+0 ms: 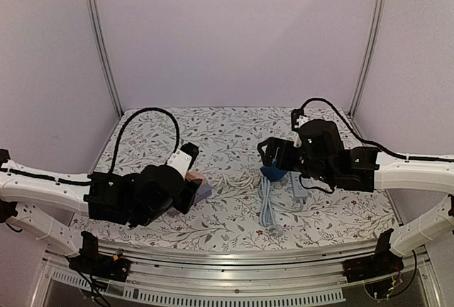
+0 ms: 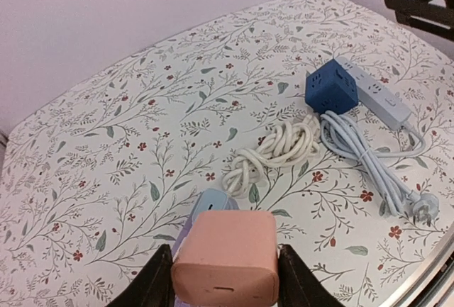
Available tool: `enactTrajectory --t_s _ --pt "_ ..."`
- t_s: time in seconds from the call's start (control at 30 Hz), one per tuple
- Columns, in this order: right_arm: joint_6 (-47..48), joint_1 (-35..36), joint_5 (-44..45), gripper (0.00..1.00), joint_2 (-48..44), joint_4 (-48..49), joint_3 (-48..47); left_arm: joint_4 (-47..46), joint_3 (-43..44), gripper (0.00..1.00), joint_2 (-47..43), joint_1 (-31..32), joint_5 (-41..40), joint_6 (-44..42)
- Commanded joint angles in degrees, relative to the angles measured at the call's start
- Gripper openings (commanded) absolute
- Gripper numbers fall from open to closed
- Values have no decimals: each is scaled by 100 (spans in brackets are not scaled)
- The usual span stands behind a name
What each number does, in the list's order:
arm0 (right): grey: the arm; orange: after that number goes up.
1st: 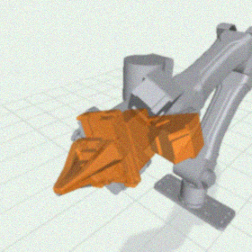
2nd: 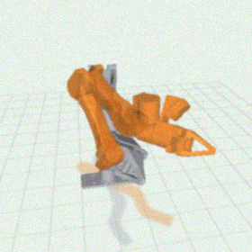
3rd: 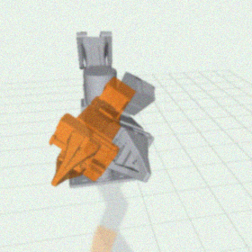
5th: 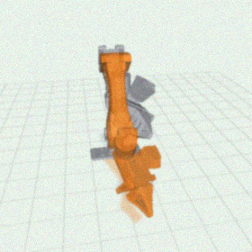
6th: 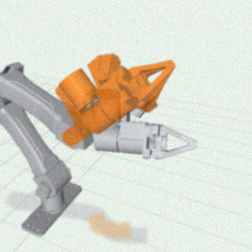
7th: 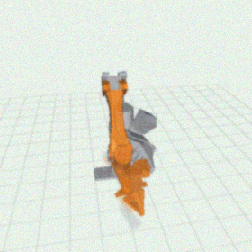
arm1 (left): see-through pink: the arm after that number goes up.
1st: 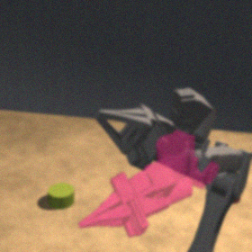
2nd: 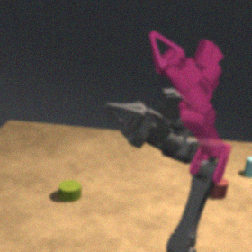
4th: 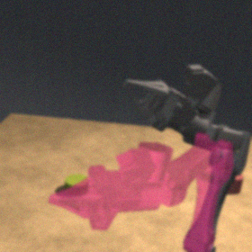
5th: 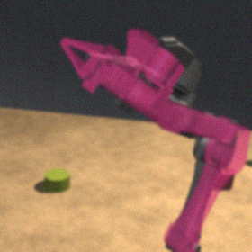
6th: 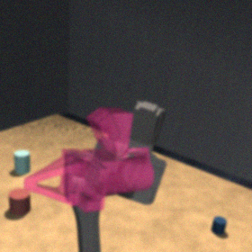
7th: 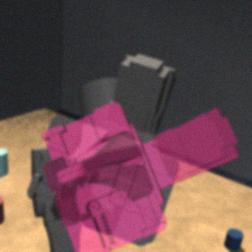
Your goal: Insert the plug
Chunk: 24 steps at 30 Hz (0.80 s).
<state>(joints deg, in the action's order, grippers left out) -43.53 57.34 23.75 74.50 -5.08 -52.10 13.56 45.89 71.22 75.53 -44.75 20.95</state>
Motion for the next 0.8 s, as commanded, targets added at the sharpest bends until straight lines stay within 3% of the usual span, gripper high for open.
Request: enactTrajectory --t_s 0.0,0.1,0.23,0.37,0.5,0.67,0.77 --pt "199 -107 128 99 188 442 92 732 -60 0 -391 -87 -533 1324" --pt "275 -170 30 99 301 650 121 1308 74 0 -439 -113 -862 2386" --pt "337 -222 -92 99 431 771 145 2647 299 0 -404 -130 -1783 4462" --pt "336 -238 -179 99 488 901 257 3766 525 0 -263 -148 -2083 6048" --pt "345 -281 -245 99 489 1016 376 3920 866 0 -21 -199 -2076 6154" --pt "353 -306 -263 99 377 1146 540 4267 1560 0 275 -508 -1329 6234" --pt "361 -316 -258 99 285 1158 613 4146 1519 0 278 -871 -822 6314"
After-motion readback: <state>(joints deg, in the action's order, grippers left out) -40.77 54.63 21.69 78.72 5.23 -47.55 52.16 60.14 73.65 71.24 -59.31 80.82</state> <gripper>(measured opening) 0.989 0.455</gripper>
